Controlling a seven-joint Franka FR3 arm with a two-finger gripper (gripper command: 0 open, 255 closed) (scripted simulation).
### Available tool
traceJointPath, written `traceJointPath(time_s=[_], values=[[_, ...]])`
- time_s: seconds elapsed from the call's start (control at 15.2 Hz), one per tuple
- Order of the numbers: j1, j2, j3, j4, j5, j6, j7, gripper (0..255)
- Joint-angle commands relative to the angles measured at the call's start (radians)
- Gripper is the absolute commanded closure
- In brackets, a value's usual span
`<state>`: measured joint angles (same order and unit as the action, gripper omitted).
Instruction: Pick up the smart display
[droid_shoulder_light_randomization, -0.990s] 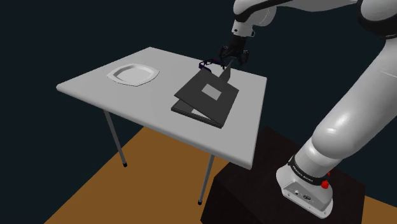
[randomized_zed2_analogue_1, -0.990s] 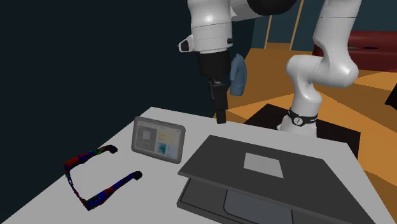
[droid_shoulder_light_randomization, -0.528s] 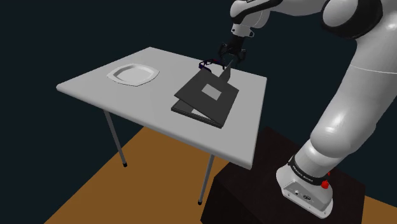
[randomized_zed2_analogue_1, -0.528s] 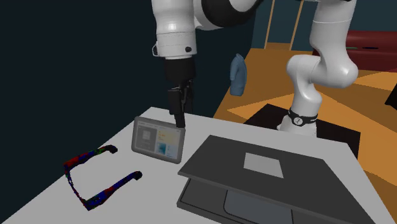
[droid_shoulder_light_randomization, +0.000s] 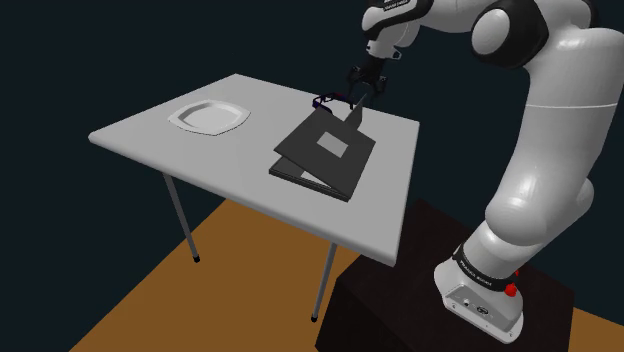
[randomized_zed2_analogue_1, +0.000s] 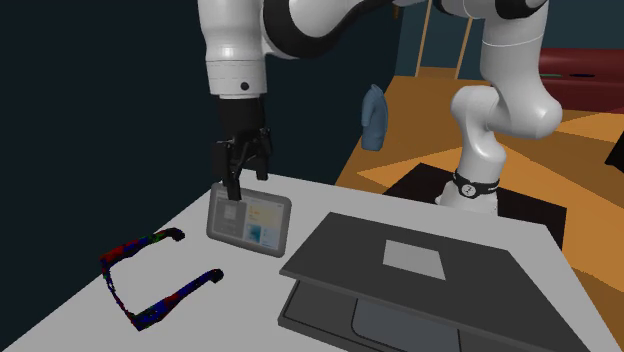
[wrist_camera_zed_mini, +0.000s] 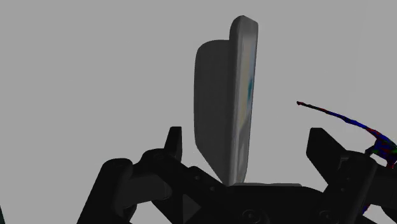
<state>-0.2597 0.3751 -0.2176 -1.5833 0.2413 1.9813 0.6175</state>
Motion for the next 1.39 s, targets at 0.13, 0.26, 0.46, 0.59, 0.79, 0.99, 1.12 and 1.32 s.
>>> traceJointPath(time_s=[0.13,0.26,0.46,0.59,0.79,0.99,1.12,1.32], values=[[-0.002,0.019,0.002,-0.025,0.008,0.044,-0.007,0],[-0.002,0.030,0.004,-0.044,0.014,0.074,-0.014,0],[-0.002,0.031,0.004,-0.043,0.014,0.074,-0.014,255],[-0.002,0.031,0.004,-0.043,0.014,0.073,-0.013,255],[-0.002,0.031,0.004,-0.043,0.014,0.073,-0.013,255],[-0.002,0.031,0.004,-0.042,0.014,0.073,-0.013,255],[-0.002,0.025,0.003,-0.037,0.012,0.062,-0.011,255],[-0.002,0.014,0.001,-0.013,0.006,0.028,-0.004,255]])
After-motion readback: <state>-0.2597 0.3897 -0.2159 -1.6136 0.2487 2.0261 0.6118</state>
